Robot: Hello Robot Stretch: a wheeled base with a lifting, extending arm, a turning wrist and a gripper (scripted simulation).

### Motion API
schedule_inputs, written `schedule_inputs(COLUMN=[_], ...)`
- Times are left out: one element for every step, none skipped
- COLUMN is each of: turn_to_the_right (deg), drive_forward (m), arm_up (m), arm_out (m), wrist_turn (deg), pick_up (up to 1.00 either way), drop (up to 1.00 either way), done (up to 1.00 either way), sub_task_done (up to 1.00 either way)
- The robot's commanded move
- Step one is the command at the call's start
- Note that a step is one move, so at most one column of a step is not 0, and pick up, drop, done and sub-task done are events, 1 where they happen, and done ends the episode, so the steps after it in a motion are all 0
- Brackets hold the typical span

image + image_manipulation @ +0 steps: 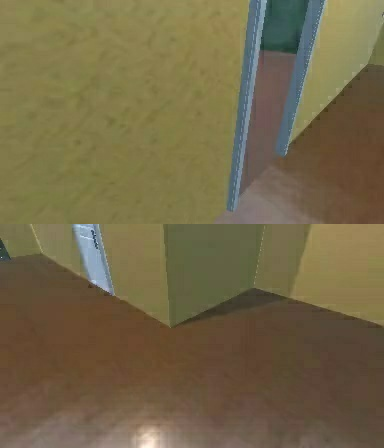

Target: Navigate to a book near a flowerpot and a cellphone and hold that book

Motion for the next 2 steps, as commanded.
schedule_inputs(turn_to_the_right=[39.0,0.0], drive_forward=[0.00,1.00], arm_up=[0.00,0.00], arm_out=[0.00,0.00], wrist_turn=[0.0,0.0], pick_up=[0.00,0.00], drop=[0.00,0.00], done=[0.00,0.00], sub_task_done=[0.00,0.00])
